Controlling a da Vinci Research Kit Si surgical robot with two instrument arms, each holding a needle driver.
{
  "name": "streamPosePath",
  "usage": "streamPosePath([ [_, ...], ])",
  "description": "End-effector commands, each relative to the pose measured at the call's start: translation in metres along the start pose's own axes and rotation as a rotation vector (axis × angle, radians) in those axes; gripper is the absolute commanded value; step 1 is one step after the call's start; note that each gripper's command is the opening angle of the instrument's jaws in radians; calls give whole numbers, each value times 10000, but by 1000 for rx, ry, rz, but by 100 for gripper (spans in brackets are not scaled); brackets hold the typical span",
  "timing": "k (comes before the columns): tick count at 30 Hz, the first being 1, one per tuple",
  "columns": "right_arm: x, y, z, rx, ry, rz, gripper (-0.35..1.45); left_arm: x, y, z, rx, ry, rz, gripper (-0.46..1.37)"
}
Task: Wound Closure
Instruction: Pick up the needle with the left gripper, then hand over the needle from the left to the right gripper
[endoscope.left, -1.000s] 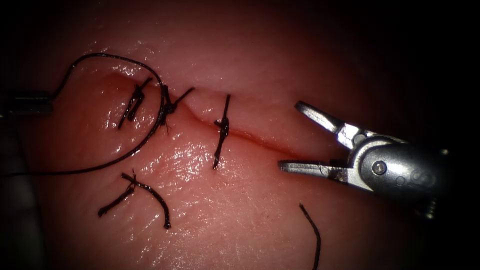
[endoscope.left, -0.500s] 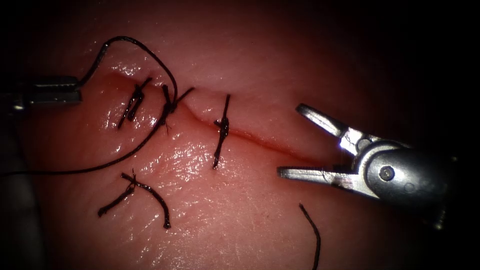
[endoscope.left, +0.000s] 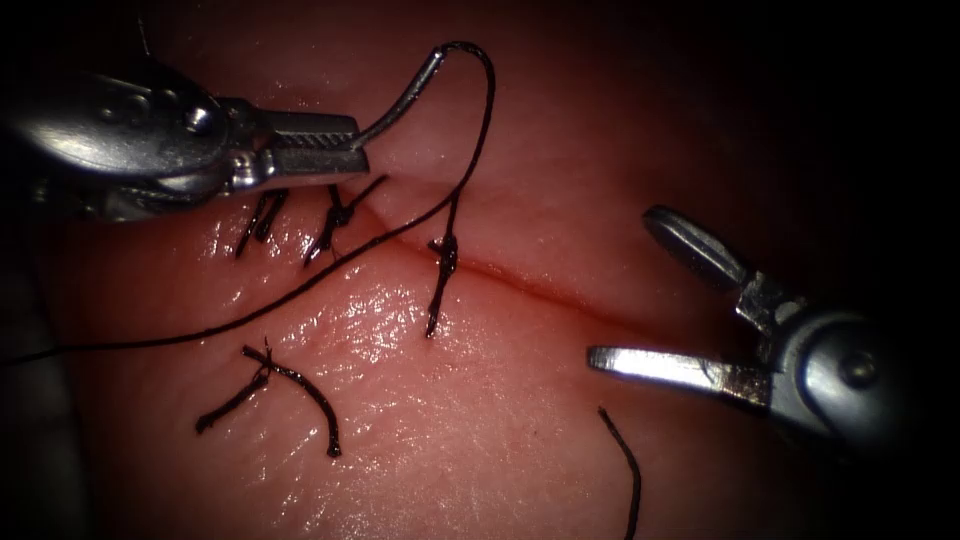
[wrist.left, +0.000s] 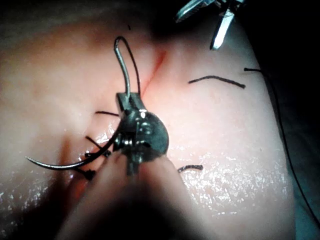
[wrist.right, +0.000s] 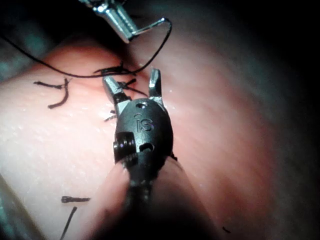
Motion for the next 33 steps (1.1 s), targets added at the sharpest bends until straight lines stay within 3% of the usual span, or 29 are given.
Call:
streamPosePath([
  [1, 0, -1, -1, -9, -5, 19, 106, 7, 0, 4, -17, 0, 9, -35],
  [7, 1, -2, -8, -75, -14, 117, 107, 42, -2, 37, -40, 19, 33, -35],
  [15, 2, -7, -10, -99, -3, 277, 106, 47, 14, 62, -25, 16, 57, -35],
  [19, 1, -7, -9, -100, 2, 330, 106, 35, 26, 60, -23, -2, 67, -35],
  [28, -1, -11, 0, -144, 14, 472, 103, 20, 48, 41, 113, -66, 97, -35],
  [33, -5, -17, 9, -210, -26, 510, 102, 17, 63, 32, 173, -97, 91, -35],
])
